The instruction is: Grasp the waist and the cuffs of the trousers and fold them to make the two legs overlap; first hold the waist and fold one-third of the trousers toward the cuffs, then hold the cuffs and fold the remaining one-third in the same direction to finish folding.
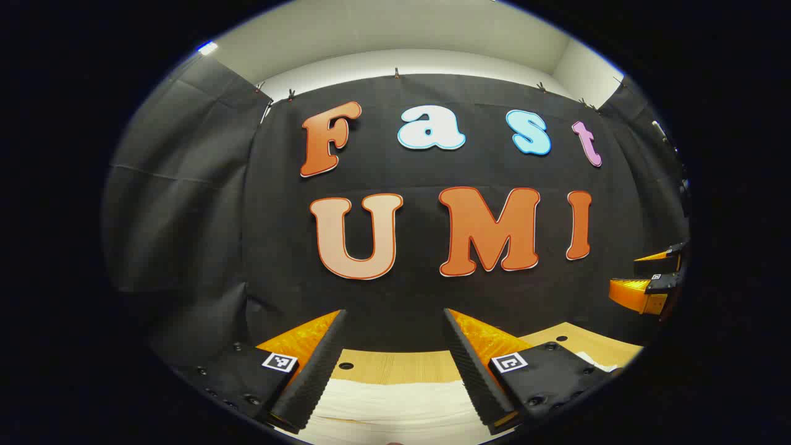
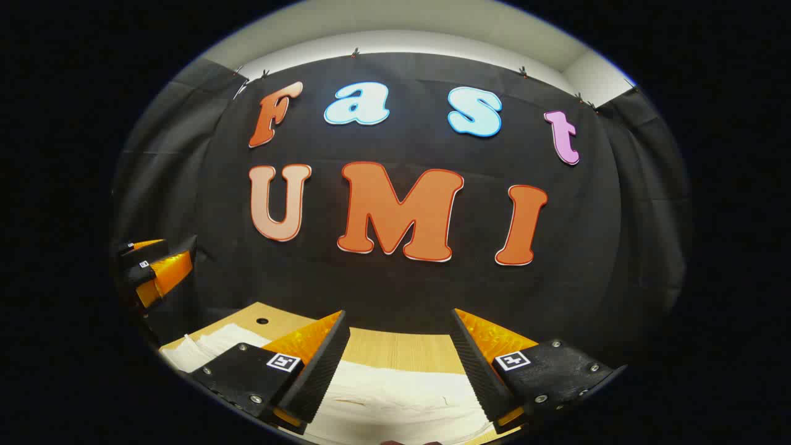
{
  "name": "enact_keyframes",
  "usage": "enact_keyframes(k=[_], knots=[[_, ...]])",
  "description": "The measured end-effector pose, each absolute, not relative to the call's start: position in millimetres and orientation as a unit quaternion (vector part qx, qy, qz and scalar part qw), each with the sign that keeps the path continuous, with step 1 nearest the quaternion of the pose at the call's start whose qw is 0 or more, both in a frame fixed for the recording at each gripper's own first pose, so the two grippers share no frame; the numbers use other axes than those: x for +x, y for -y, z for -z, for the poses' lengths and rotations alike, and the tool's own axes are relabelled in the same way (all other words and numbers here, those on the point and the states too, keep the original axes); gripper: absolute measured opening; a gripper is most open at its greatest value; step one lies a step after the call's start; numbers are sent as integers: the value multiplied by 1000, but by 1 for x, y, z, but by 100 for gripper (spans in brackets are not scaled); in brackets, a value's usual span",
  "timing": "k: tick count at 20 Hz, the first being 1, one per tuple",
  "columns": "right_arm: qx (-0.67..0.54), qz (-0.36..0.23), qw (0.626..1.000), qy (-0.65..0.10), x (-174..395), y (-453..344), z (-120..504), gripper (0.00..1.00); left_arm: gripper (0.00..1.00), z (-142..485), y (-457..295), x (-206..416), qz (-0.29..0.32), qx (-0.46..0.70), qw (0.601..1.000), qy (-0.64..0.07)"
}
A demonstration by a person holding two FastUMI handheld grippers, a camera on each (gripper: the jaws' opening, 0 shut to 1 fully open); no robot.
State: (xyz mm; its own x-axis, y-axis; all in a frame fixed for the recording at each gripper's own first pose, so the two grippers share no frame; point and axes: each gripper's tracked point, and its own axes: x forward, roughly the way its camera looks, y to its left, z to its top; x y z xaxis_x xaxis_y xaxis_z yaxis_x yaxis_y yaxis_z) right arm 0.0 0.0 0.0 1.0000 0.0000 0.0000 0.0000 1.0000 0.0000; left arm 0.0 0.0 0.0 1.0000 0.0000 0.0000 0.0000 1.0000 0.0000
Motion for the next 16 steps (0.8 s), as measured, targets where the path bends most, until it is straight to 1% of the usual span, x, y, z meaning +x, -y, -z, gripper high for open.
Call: enact_keyframes(k=[1,8,16], knots=[[0,-1,1000,4,0,-2,-2,98,98,0,0,1,-2,0,1000,1],[-7,8,1000,3,-9,-12,0,98,98,-2,-1,1,-3,5,1000,5],[-1,54,998,-12,-19,-15,12,98,98,1,0,-1,15,1,1000,9]])
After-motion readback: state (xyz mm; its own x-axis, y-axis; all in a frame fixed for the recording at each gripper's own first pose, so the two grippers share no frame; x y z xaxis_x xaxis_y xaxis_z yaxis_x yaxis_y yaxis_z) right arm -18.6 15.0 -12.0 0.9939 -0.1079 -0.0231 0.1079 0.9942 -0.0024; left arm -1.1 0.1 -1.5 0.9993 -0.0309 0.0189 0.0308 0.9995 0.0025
